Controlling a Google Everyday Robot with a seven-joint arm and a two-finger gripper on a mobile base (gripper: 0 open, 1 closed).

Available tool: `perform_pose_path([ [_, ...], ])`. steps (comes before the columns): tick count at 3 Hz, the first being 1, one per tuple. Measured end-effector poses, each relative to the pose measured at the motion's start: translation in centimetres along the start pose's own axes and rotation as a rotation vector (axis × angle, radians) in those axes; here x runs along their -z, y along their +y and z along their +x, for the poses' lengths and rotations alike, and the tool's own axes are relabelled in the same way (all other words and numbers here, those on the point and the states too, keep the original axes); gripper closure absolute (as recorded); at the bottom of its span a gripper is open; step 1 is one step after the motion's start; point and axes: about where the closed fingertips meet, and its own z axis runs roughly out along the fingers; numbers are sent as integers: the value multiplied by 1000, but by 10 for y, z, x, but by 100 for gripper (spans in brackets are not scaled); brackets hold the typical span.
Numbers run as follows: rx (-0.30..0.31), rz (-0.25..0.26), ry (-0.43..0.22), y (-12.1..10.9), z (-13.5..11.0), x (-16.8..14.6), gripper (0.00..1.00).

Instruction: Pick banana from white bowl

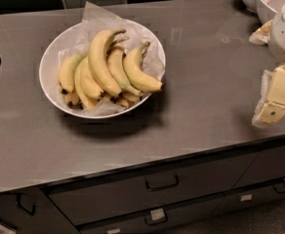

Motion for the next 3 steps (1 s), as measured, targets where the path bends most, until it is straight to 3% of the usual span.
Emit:
perform_pose_path([
  [2,10,4,-20,-2,-13,3,0],
  [3,5,-14,-67,-8,-40,-2,0],
])
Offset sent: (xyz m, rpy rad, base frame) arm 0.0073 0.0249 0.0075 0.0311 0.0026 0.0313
